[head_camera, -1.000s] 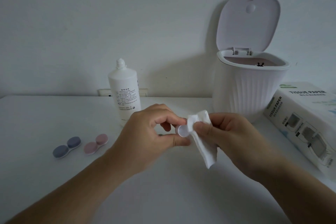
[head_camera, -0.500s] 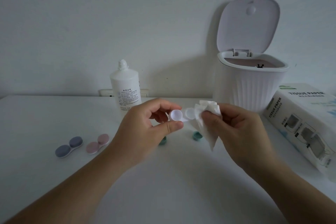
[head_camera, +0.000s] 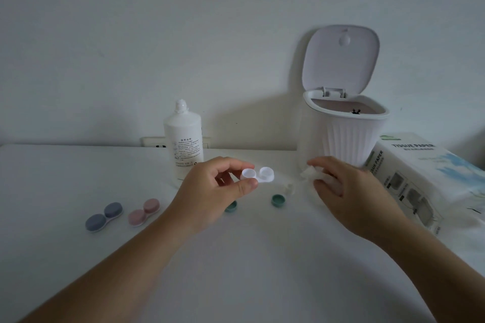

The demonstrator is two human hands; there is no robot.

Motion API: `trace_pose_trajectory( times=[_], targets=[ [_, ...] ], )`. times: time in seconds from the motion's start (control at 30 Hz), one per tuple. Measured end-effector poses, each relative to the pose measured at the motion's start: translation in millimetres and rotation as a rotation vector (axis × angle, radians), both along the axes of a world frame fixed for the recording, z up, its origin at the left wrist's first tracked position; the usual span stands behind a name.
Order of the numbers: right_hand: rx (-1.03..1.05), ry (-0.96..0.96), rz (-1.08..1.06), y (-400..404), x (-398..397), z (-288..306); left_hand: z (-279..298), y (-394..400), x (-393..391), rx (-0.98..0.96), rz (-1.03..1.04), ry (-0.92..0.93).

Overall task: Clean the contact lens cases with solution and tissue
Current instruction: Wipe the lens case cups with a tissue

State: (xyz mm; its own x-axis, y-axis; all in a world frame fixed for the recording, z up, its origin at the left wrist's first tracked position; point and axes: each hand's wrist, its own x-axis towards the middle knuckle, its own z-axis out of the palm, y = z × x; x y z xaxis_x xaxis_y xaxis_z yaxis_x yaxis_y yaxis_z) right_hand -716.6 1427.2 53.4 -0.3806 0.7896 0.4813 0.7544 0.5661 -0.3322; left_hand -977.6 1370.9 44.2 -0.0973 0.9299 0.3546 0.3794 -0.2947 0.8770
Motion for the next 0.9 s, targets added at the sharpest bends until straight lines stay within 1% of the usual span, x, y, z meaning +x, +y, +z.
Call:
trace_pose_trajectory(
  times=[0.07, 0.17, 0.33, 0.4, 0.43, 0.47, 0.57, 0.63, 0.77, 0.9],
  targets=[
    [0.069, -0.189, -0.023, -3.4, 7.4, 1.6, -0.4, 0.7, 0.6, -0.001, 0.003, -0.004],
    [0.068, -0.360, -0.093, -10.7, 14.4, 5.4, -1.0, 0.6, 1.5, -0.012, 0.005, -0.008],
    [-0.096, -0.605, -0.179, -19.5, 18.8, 14.5, -1.8, -0.9, 2.7, -0.001, -0.009, 0.009],
    [-0.128, -0.629, -0.179, -23.2, 16.9, 20.4, -1.5, -1.3, 3.0, -0.005, -0.014, 0.008],
    [-0.124, -0.592, -0.154, -24.5, 15.0, 23.2, -1.4, -1.6, 3.1, -0.011, -0.018, 0.006],
    [-0.119, -0.510, -0.110, -26.0, 11.8, 26.2, -1.0, -1.8, 3.1, -0.019, -0.023, 0.005],
    [-0.175, -0.147, 0.100, -26.4, -7.1, 36.8, 0.9, -2.0, 3.6, -0.036, -0.031, 0.001],
    [-0.252, 0.043, 0.190, -20.7, -19.9, 38.9, 1.5, -1.7, 4.1, -0.045, -0.039, -0.006],
    [-0.472, 0.261, 0.308, -7.3, -39.4, 33.8, -0.8, -0.8, 1.6, -0.051, -0.053, -0.014],
    [-0.585, 0.499, 0.394, 0.5, -49.1, 18.1, -3.7, 1.3, -1.3, -0.045, -0.072, -0.021]
  ],
)
